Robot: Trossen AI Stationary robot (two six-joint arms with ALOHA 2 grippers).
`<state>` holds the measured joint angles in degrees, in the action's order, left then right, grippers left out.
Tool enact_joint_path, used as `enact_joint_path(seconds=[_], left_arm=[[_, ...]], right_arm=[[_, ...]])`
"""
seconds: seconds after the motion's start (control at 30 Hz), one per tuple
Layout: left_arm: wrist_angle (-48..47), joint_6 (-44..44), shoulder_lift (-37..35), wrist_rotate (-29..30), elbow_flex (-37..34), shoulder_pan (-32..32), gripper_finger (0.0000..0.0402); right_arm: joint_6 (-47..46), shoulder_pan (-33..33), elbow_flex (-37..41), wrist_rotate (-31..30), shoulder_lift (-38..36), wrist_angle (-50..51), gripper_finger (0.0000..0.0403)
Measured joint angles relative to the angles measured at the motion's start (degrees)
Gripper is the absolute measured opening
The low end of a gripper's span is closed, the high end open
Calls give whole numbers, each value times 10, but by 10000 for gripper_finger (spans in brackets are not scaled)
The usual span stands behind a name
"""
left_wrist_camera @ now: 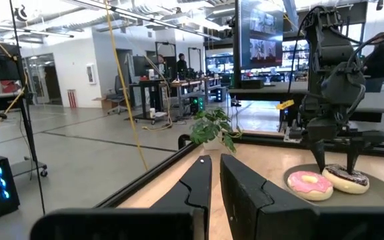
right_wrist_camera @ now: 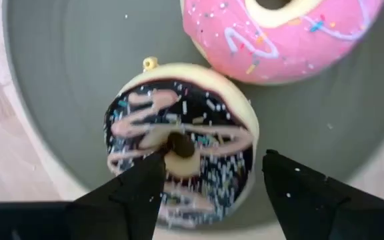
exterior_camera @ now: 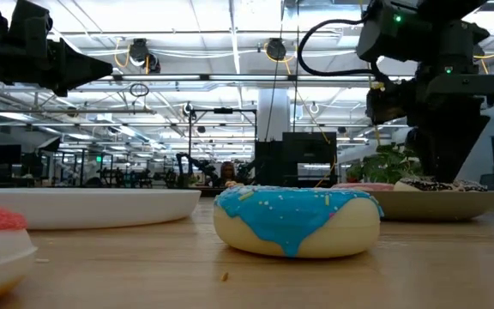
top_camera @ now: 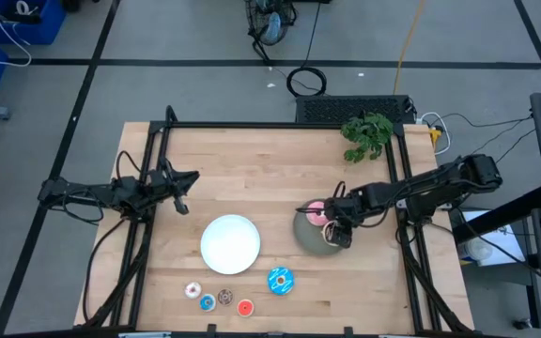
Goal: Pick & Place donuts
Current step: Put the large black donut on the gray plate, then put the large blue donut on the gray plate
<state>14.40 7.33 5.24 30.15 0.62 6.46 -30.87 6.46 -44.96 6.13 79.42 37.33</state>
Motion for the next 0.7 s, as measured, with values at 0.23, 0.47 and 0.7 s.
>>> enact_joint_path(seconds=[0.23,0.47,0.7], left_arm=[[0,3,0,0,0,0,37],[0,1,0,0,0,0,37],[0,0,0,0,0,0,37]], right_arm=[[15,0,-67,0,0,64,232],[14,37,-152,-5,0,61,221],[-35,117,-191,-49,12,41,146]])
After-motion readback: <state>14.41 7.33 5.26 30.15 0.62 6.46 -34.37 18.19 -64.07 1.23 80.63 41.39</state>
